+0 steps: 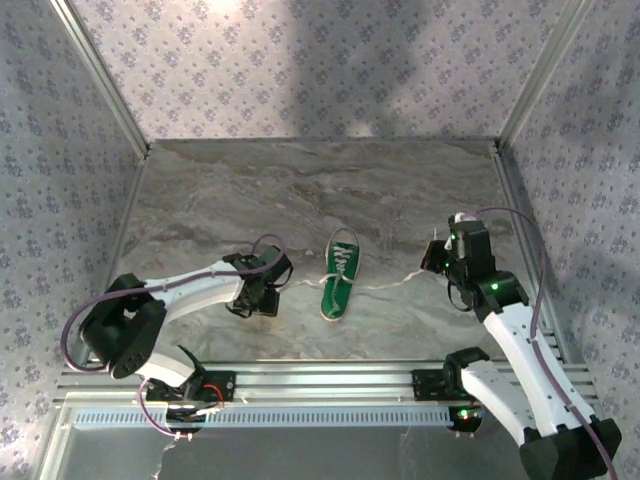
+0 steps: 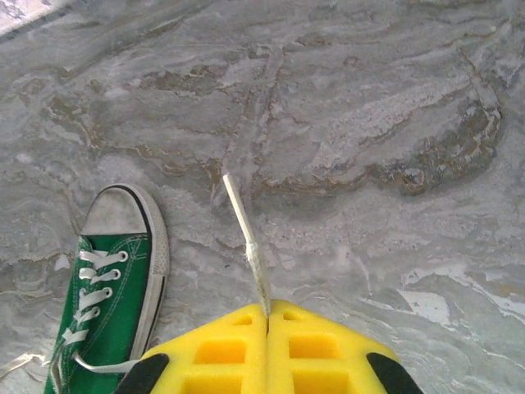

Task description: Tie the shoes

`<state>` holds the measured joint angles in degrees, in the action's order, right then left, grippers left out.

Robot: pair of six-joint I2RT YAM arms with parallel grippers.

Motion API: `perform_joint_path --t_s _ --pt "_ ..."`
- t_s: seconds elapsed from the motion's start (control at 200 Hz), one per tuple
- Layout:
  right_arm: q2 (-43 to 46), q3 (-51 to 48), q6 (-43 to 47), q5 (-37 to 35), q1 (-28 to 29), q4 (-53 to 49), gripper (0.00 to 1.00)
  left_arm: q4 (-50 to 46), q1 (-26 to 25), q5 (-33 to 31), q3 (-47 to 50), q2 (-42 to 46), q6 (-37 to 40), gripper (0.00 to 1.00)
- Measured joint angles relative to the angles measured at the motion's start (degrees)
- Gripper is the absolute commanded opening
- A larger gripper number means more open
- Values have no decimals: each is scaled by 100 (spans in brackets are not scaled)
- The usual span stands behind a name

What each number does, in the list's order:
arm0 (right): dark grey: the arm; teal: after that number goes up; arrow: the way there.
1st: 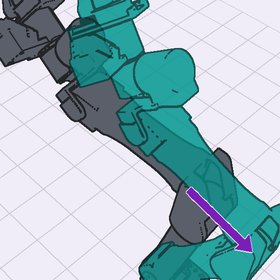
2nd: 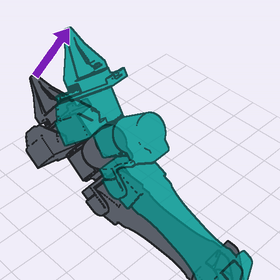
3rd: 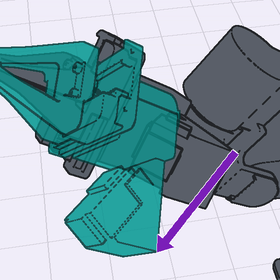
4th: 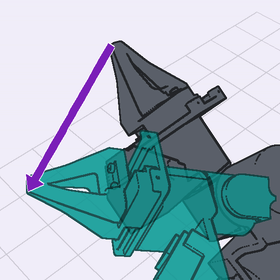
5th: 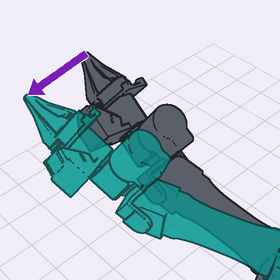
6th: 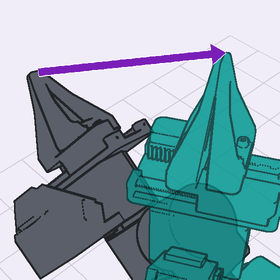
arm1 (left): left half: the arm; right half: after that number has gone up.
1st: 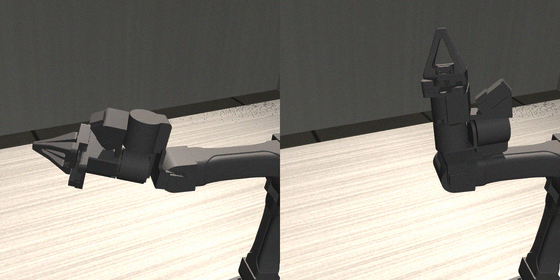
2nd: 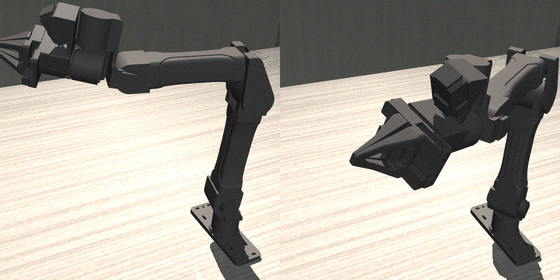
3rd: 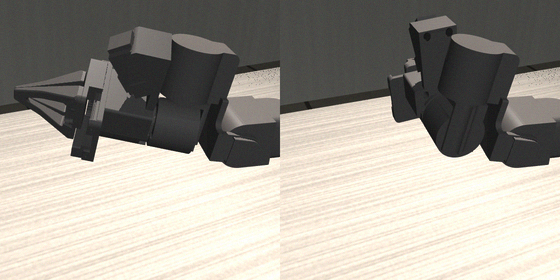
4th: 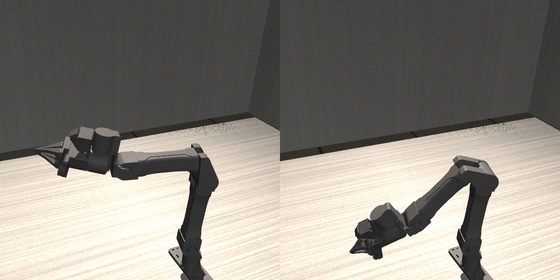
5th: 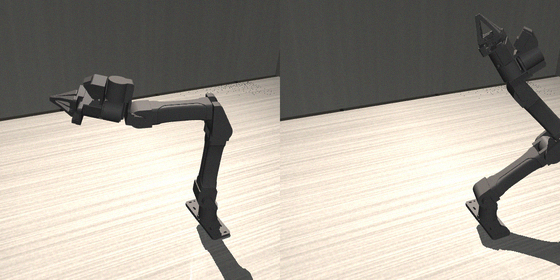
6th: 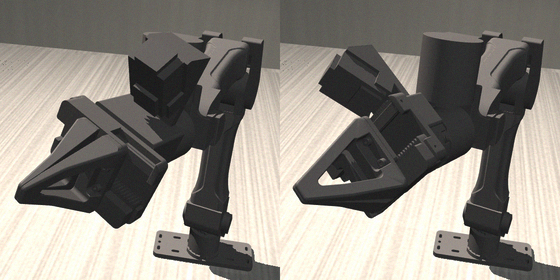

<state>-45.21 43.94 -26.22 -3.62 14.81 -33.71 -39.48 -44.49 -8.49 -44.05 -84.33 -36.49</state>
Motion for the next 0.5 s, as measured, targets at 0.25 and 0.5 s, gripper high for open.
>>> perform_joint_path --t_s 0.25,0.5 --pt "212 162 22 -7 61 -136 0 205 4 103 -127 -229 87 12" --pt "339 229 20 -2 151 -151 0 208 13 37 -295 227 109 0"
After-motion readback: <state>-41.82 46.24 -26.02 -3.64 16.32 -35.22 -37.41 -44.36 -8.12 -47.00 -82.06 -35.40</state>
